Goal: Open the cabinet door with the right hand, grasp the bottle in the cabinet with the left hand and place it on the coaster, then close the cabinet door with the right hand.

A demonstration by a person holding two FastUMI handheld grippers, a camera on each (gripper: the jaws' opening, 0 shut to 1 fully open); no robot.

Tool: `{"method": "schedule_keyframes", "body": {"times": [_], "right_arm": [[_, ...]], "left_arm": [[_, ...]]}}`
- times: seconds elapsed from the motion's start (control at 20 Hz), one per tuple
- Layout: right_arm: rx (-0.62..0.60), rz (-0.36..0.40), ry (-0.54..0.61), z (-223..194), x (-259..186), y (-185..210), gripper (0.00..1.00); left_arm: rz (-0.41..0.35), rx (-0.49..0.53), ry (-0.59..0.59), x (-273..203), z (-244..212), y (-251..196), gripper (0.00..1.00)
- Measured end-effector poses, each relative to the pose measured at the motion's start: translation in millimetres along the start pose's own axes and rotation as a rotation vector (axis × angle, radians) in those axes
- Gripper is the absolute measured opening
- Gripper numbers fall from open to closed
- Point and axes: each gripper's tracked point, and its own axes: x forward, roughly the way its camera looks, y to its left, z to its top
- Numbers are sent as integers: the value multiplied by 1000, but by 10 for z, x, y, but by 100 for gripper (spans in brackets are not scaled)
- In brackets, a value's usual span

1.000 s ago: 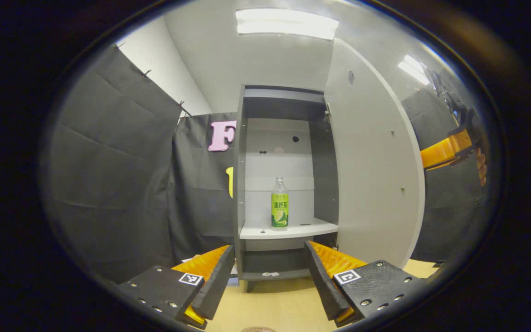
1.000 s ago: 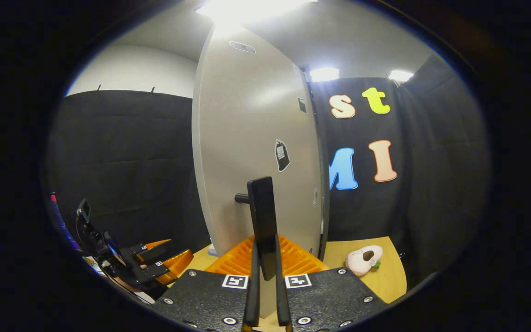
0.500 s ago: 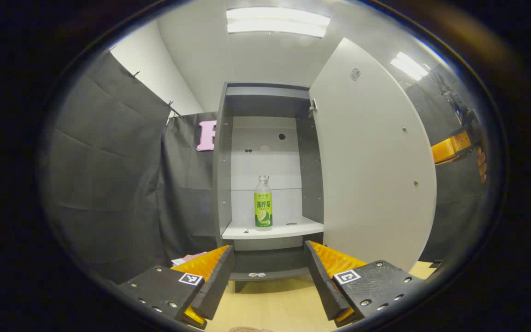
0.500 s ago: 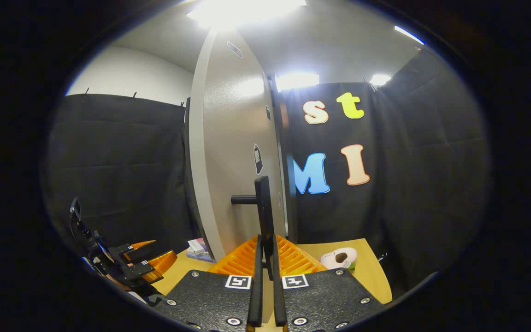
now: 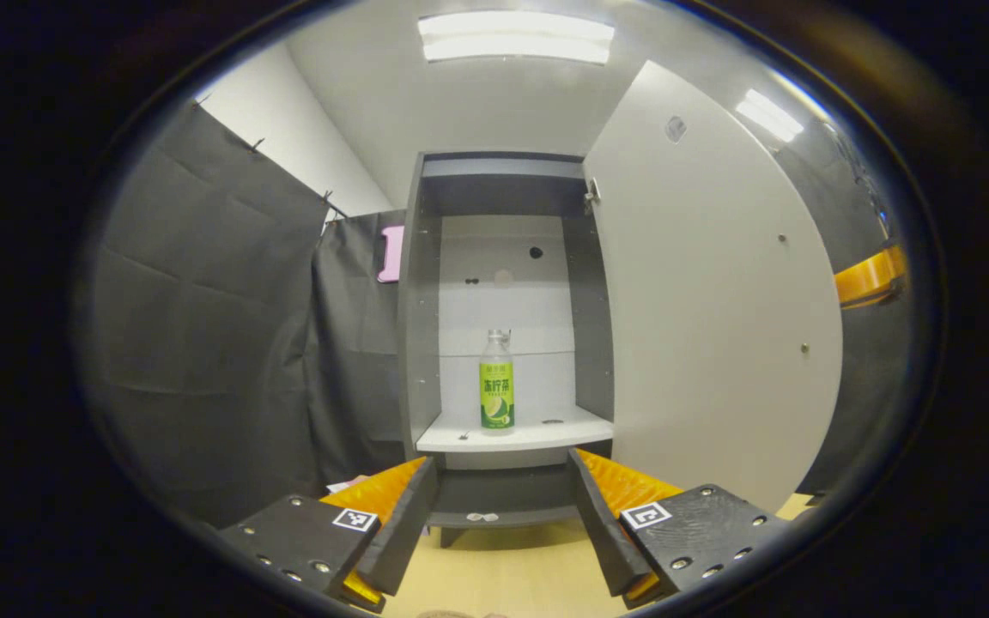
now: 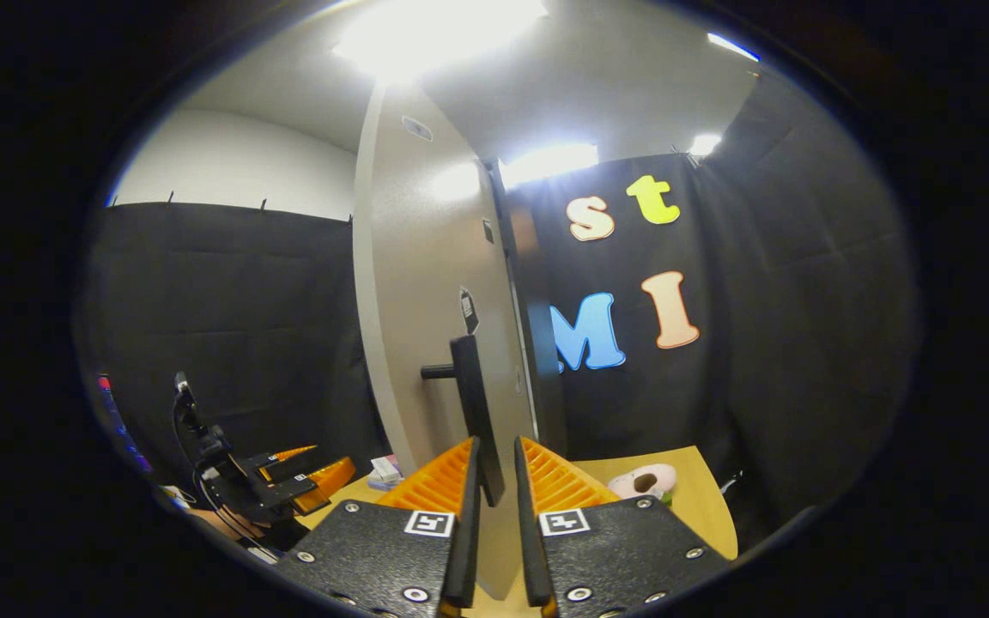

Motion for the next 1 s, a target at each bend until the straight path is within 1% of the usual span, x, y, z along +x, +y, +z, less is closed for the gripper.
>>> {"method": "schedule_keyframes", "body": {"times": [0.05, 0.1, 0.15, 0.2, 0.25, 0.35, 0.4, 0.45, 0.5, 0.55, 0.6, 0.65, 0.75, 0.9, 0.95, 1.0], "right_arm": [[0, -17, -11, -2, -58, -93, 40], [-4, -34, -21, -4, -123, -187, 56], [-13, -63, -31, -13, -159, -299, 83], [-25, -101, -35, -30, -191, -427, 90], [-35, -141, -33, -52, -221, -555, 94], [-31, -213, -30, -107, -264, -753, 94], [-20, -242, -27, -138, -271, -812, 90], [-10, -270, -27, -155, -282, -860, 94], [-5, -300, -31, -164, -297, -909, 95], [-5, -330, -32, -182, -289, -965, 94], [-8, -357, -30, -201, -275, -1012, 94], [-10, -382, -28, -226, -231, -1082, 94], [-4, -426, -22, -259, -163, -1141, 95], [14, -471, -18, -324, -78, -1148, 95], [16, -486, -15, -353, -56, -1157, 91], [19, -501, -13, -377, -44, -1165, 95]], "left_arm": [[-5, -7, -1, 107, 33, -12, 87], [-10, -16, -3, 206, 68, -29, 89], [-13, -24, -6, 326, 104, -34, 92], [-14, -32, -12, 424, 142, -31, 92], [-17, -37, -17, 520, 170, -16, 92], [-23, -33, -22, 720, 242, -3, 92], [-25, -29, -25, 823, 272, 18, 87], [-31, -29, -32, 930, 297, 37, 87], [-36, -30, -35, 1052, 320, 69, 92], [-43, -33, -35, 1181, 320, 88, 87], [-50, -40, -34, 1309, 318, 100, 87], [-61, -48, -32, 1437, 309, 116, 92], [-81, -55, -29, 1663, 287, 146, 92], [-108, -59, -27, 2031, 248, 196, 92], [-123, -62, -22, 2183, 195, 187, 92], [-134, -66, -17, 2304, 149, 184, 92]]}}
